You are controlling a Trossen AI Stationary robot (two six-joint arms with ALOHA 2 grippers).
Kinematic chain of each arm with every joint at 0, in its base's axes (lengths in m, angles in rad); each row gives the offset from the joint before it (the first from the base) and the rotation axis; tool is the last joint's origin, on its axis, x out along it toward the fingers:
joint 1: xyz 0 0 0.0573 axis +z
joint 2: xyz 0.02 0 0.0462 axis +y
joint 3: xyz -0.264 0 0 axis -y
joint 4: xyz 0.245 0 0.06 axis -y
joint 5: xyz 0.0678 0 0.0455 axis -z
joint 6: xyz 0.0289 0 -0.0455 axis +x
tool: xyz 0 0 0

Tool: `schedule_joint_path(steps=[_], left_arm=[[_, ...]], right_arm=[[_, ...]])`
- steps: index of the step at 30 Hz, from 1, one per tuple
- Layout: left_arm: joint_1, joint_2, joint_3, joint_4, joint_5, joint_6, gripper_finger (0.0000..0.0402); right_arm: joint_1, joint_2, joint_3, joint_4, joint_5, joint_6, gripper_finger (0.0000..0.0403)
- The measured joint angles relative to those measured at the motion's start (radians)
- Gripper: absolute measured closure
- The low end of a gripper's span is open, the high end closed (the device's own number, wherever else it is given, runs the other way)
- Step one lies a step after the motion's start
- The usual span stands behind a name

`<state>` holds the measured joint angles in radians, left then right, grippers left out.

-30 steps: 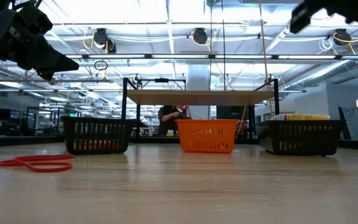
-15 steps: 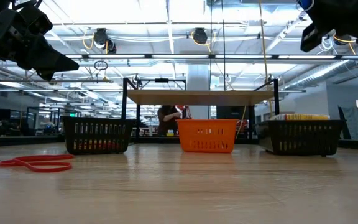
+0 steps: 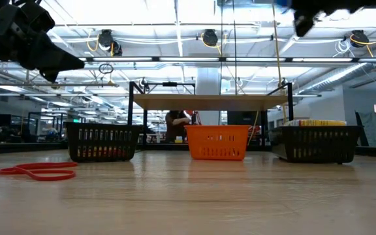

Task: Pick & Place Office Desk Supplies
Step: Put the blue spring keychain into the orange bin

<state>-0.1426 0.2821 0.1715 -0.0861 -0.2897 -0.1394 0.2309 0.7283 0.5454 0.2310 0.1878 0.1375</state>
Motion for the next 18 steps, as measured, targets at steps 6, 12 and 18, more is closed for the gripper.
schedule_joint_path(steps=[6,12,18], left_arm=[[0.000,0.000,0.000,0.015,0.000,0.000,0.0380],[0.000,0.000,0.000,0.013,0.000,-0.006,0.0380],[0.000,0.000,0.000,0.009,0.001,-0.020,0.0380]], right_arm=[[-0.015,0.348,0.356,-0.423,0.145,0.034,0.0390],[-0.096,0.617,0.570,-0.626,0.153,0.077,0.0390],[-0.203,0.767,0.607,-0.668,0.071,0.076,0.0390]])
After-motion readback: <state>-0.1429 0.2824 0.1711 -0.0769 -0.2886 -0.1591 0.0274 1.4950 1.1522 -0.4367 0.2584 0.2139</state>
